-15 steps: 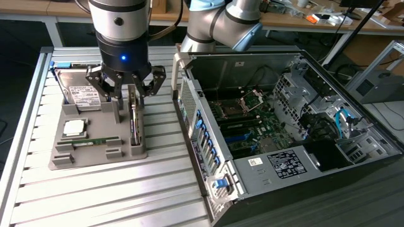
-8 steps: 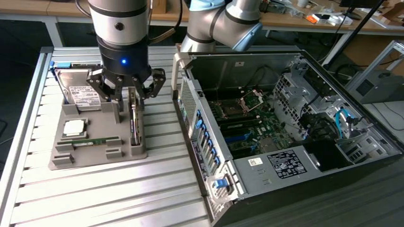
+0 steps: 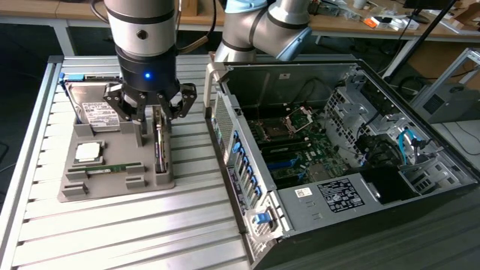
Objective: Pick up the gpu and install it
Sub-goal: 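Pick up the gpu and move the gpu toward the slot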
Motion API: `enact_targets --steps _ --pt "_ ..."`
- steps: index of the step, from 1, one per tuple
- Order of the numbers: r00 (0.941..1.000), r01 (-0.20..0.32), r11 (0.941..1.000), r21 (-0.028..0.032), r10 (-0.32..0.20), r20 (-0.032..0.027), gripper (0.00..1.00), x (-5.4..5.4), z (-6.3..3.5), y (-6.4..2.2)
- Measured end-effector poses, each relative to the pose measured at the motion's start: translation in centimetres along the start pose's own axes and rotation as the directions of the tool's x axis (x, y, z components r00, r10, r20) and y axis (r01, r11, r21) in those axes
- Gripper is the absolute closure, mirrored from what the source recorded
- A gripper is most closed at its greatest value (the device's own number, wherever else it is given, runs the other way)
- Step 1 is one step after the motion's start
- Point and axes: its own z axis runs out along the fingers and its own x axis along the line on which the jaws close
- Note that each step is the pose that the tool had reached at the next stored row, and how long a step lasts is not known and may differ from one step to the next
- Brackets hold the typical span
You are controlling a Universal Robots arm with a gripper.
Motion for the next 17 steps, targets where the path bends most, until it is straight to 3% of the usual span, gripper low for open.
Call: enact_targets --steps 17 --pt "1.0000 0.000 1.0000 0.0000 0.000 0.0000 0.52 0.02 0.98 -0.04"
